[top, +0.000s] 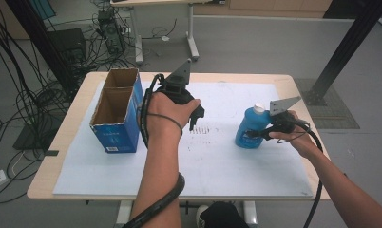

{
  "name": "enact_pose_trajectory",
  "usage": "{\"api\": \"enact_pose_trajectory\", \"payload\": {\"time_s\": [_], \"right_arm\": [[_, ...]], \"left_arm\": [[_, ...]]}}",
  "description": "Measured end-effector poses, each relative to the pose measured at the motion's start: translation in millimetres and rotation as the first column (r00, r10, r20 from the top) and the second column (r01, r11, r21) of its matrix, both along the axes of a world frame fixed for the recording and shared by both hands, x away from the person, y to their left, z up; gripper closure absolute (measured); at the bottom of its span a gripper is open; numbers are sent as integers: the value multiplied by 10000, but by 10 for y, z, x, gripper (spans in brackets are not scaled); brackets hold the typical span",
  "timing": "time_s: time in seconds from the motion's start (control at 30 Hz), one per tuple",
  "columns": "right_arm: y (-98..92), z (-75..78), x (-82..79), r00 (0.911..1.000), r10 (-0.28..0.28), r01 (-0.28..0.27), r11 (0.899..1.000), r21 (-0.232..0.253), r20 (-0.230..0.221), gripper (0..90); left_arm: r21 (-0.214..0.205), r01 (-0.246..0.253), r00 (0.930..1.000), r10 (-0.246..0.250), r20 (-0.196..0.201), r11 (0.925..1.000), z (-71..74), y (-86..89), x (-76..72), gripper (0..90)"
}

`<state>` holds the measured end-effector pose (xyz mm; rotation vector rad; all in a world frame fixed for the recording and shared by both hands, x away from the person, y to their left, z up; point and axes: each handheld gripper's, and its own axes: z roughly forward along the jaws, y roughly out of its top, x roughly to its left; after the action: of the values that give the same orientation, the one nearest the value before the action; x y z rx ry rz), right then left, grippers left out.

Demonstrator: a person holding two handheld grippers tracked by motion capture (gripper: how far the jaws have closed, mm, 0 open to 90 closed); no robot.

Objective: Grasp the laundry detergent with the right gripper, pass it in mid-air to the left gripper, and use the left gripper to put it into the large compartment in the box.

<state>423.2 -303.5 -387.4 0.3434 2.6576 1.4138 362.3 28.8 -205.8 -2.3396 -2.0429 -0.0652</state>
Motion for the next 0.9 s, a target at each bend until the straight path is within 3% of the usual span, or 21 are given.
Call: {"api": "enact_pose_trajectory", "payload": {"time_s": [0.9], "right_arm": [[-4,5,8,10000,30,-30,10000,-8,-79,432]], "left_arm": [[19,18,10000,-18,17,10000,5,1,0,56]]}}
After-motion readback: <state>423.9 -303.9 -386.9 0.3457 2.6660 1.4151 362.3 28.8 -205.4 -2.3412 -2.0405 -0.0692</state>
